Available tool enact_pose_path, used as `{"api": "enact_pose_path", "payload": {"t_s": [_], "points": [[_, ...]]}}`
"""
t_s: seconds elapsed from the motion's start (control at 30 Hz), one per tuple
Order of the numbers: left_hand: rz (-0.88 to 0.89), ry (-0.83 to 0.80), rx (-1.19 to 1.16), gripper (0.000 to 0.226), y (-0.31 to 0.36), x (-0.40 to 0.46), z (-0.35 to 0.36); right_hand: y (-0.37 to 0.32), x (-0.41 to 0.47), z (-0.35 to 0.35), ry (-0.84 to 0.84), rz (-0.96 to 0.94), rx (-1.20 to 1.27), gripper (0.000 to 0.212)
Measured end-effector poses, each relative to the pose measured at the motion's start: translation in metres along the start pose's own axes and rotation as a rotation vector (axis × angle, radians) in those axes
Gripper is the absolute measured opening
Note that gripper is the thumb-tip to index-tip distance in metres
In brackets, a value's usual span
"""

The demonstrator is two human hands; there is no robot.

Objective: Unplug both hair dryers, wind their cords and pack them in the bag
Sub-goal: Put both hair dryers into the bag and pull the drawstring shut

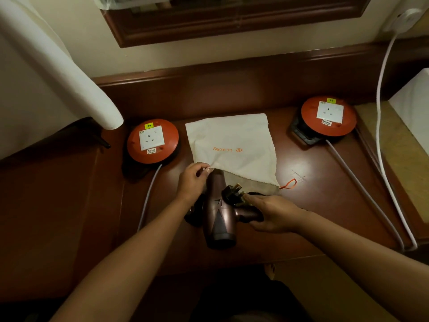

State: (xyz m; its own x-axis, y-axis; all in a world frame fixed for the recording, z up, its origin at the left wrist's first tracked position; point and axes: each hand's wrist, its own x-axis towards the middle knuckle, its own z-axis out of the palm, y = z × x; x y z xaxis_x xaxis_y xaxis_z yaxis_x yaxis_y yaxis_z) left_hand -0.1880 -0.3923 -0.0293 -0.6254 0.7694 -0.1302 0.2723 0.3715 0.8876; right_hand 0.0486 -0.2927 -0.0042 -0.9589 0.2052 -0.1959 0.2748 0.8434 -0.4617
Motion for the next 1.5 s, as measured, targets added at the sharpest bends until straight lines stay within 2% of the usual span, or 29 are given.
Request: {"api": "enact_pose_path", "payload": {"t_s": [0.17, 0.37, 0.57, 0.7, 0.87, 1.03, 1.17, 1.33, 1.43, 1.5], "points": [[-0.039, 0.002, -0.110, 0.011, -0.005, -0.003, -0.007, -0.005, 0.025, 0.001, -0.020, 0.084, 0.042, 0.069], [-0.008, 0.019, -0.147, 0.011, -0.007, -0.007, -0.015, -0.006, 0.047, 0.000, 0.019, 0.164, 0.082, 0.065], [-0.003, 0.037, -0.183, 0.009, 0.003, 0.000, -0.011, 0.020, 0.069, -0.006, 0.072, 0.310, 0.117, 0.061], [0.030, 0.059, -0.117, 0.008, 0.009, 0.007, 0.003, 0.049, 0.075, 0.001, 0.166, 0.438, 0.167, 0.059], [0.018, 0.039, -0.075, 0.007, 0.025, 0.017, 0.030, 0.076, 0.079, 0.005, 0.234, 0.557, 0.110, 0.062], [0.024, 0.099, -0.069, 0.008, 0.048, 0.028, 0.049, 0.089, 0.091, 0.007, 0.111, 0.549, 0.082, 0.077], [0.012, 0.085, -0.018, 0.021, 0.043, 0.029, 0.049, 0.093, 0.108, 0.009, 0.136, 0.562, 0.126, 0.082], [-0.085, 0.055, 0.095, 0.018, 0.020, 0.026, 0.045, 0.100, 0.101, 0.014, 0.173, 0.605, 0.156, 0.047], [-0.110, -0.003, 0.191, 0.017, 0.007, 0.025, 0.043, 0.102, 0.085, 0.016, 0.176, 0.629, 0.162, 0.038], [-0.090, -0.022, 0.253, 0.018, 0.000, 0.021, 0.042, 0.099, 0.067, 0.020, 0.238, 0.577, 0.152, 0.037]]}}
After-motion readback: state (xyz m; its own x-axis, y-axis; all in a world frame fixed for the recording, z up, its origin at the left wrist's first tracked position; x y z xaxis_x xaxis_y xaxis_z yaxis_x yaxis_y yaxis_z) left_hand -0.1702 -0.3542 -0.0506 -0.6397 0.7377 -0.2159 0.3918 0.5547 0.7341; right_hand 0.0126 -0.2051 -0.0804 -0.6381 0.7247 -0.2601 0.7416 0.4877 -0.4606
